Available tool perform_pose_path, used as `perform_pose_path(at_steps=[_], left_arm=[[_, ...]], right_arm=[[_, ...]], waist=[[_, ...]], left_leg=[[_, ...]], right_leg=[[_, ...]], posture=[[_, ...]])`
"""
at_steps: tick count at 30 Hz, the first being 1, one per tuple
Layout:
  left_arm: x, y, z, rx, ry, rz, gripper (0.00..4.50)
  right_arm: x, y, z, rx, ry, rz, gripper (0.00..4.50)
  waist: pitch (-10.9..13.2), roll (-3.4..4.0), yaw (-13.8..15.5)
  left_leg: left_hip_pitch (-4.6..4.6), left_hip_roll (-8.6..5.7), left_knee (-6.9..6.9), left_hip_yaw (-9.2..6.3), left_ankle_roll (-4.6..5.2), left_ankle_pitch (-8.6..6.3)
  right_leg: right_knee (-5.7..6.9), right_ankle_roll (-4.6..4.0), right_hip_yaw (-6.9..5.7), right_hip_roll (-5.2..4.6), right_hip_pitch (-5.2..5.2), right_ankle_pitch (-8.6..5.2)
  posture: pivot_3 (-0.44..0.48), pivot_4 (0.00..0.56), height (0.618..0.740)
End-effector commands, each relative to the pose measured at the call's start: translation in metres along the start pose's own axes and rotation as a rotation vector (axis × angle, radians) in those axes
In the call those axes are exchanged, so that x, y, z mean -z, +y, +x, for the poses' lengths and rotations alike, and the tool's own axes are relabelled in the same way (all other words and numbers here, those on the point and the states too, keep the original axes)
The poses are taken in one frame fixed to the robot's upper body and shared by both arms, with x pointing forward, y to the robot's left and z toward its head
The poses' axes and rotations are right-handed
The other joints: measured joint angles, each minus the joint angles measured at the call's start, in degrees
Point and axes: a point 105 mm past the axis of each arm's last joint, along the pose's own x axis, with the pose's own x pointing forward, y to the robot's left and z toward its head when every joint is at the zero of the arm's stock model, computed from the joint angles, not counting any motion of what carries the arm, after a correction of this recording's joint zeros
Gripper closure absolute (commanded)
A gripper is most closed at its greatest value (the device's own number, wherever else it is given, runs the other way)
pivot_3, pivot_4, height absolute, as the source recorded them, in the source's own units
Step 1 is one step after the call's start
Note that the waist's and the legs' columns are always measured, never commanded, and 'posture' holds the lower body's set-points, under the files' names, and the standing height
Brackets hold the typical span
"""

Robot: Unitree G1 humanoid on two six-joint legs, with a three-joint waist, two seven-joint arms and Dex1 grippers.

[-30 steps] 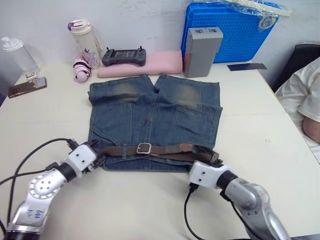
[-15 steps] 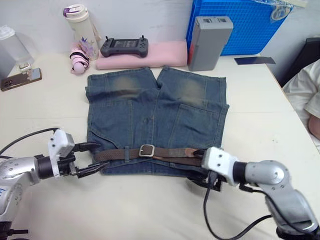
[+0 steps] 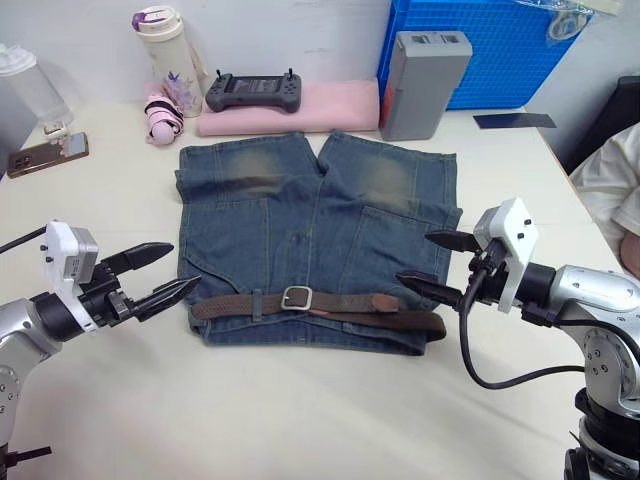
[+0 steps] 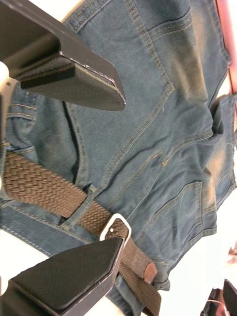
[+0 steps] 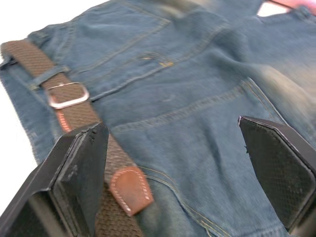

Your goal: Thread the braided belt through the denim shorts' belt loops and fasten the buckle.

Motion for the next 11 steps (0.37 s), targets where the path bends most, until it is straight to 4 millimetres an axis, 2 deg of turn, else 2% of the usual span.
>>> perform_pose_path(at_steps=[1,11], left_arm=[[-0.0061,-0.0044,0.0007,0.000,-0.013,0.040,0.09],[-0.0070,-0.0067,0.0068,0.021,-0.029,0.037,0.09]], right_arm=[[-0.0023,-0.0035,-0.0029,0.021,-0.002,-0.031,0.00],[0.0019,-0.0021,-0.0020,0.024,0.011,-0.031,0.00]], waist=[[0.00,0.00,0.00],[0.00,0.00,0.10]], left_leg=[[0.00,0.00,0.01,0.02,0.00,0.00],[0.00,0.00,0.35,0.02,0.00,0.00]], right_leg=[[0.02,0.00,0.01,0.00,0.00,0.00],[0.09,0.02,0.06,-0.01,0.01,0.01]], posture=[[0.000,0.150,0.725],[0.000,0.150,0.725]])
